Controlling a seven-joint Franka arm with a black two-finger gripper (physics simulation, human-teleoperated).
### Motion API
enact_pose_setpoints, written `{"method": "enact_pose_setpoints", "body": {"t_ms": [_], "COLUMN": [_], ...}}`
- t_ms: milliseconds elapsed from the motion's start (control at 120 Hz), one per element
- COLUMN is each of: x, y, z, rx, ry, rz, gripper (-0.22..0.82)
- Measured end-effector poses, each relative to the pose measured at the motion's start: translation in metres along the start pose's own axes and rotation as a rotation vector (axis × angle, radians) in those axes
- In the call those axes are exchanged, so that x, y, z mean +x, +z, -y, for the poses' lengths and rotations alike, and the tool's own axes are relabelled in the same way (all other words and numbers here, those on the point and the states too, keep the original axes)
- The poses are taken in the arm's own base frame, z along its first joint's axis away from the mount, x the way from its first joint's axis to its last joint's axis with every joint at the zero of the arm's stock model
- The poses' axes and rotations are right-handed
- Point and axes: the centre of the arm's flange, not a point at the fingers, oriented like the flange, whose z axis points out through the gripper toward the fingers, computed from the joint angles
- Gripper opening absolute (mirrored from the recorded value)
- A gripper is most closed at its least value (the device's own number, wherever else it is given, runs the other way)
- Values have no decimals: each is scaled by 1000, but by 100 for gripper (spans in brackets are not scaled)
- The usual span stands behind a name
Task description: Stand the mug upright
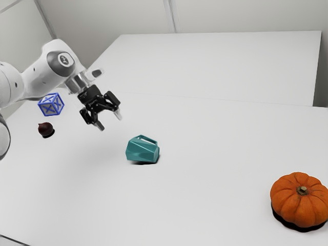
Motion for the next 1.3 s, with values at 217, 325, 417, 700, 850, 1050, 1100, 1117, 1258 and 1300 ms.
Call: {"method": "enact_pose_setpoints", "body": {"t_ms": [217,325,417,700,850,1050,1100,1117,1258,1300], "x": [23,37,45,58,61,64,64,64,65,65], "y": [62,75,84,105,112,121,123,123,122,121], "z": [26,29,30,31,28,27,25,24,22,20], "rx": [-112,-158,-199,-291,-328,-347,-345,-345,-342,-341], "ry": [-61,-69,-78,-104,-112,-119,-114,-113,-108,-104], "rz": [132,146,150,136,131,136,139,140,137,135], "gripper": [60,60,60,60,60,56,43,38,7,1]}}
